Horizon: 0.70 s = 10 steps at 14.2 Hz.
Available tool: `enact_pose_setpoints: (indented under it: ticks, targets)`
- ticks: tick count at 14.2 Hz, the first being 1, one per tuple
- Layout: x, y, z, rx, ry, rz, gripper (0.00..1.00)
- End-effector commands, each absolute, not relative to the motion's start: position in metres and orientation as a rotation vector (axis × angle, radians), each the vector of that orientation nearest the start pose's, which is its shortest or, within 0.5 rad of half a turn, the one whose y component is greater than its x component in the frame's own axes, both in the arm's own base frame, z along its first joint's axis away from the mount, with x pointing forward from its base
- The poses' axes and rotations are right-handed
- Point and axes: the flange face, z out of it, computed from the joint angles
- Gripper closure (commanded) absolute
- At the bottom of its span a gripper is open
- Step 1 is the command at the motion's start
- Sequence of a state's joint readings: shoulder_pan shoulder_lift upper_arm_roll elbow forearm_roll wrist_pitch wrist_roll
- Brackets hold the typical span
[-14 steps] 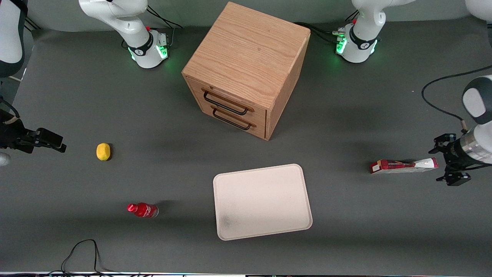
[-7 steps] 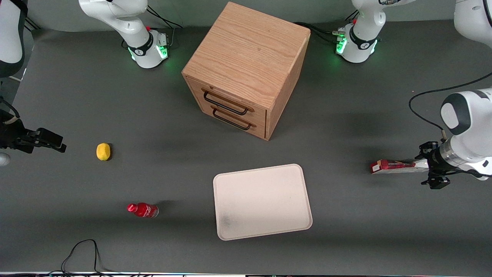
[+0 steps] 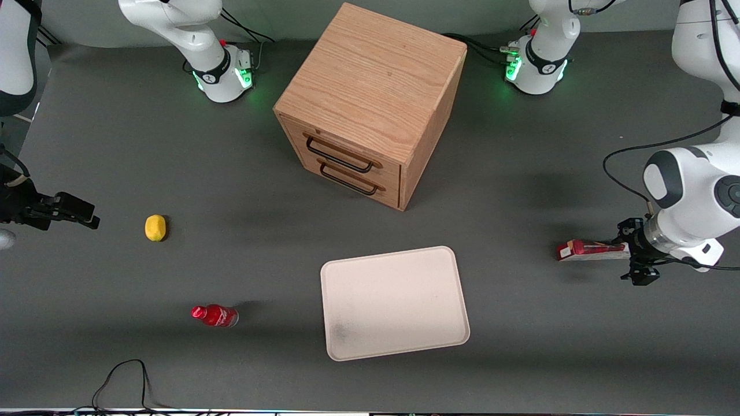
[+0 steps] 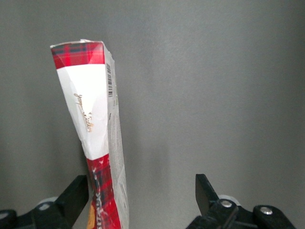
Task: Place red cookie box on tray
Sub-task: 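Lower the left gripper over the box end and close on it, then lift the box and tip it upright in the left gripper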
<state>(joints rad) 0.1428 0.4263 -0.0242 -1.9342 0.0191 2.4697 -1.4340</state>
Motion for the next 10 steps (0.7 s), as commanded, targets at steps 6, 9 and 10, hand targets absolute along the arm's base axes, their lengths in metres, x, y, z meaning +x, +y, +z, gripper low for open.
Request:
enact_pose_setpoints:
  ticks: [6, 9, 10]
  targets:
    - [0.621, 0.076, 0.253, -2.279, -2.256, -0.143, 0.0]
    - [0.62, 0.076, 0.243, -2.272, -2.256, -0.131, 0.0]
    - [0.618, 0.076, 0.241, -2.271, -2.255, -0.127, 0.0]
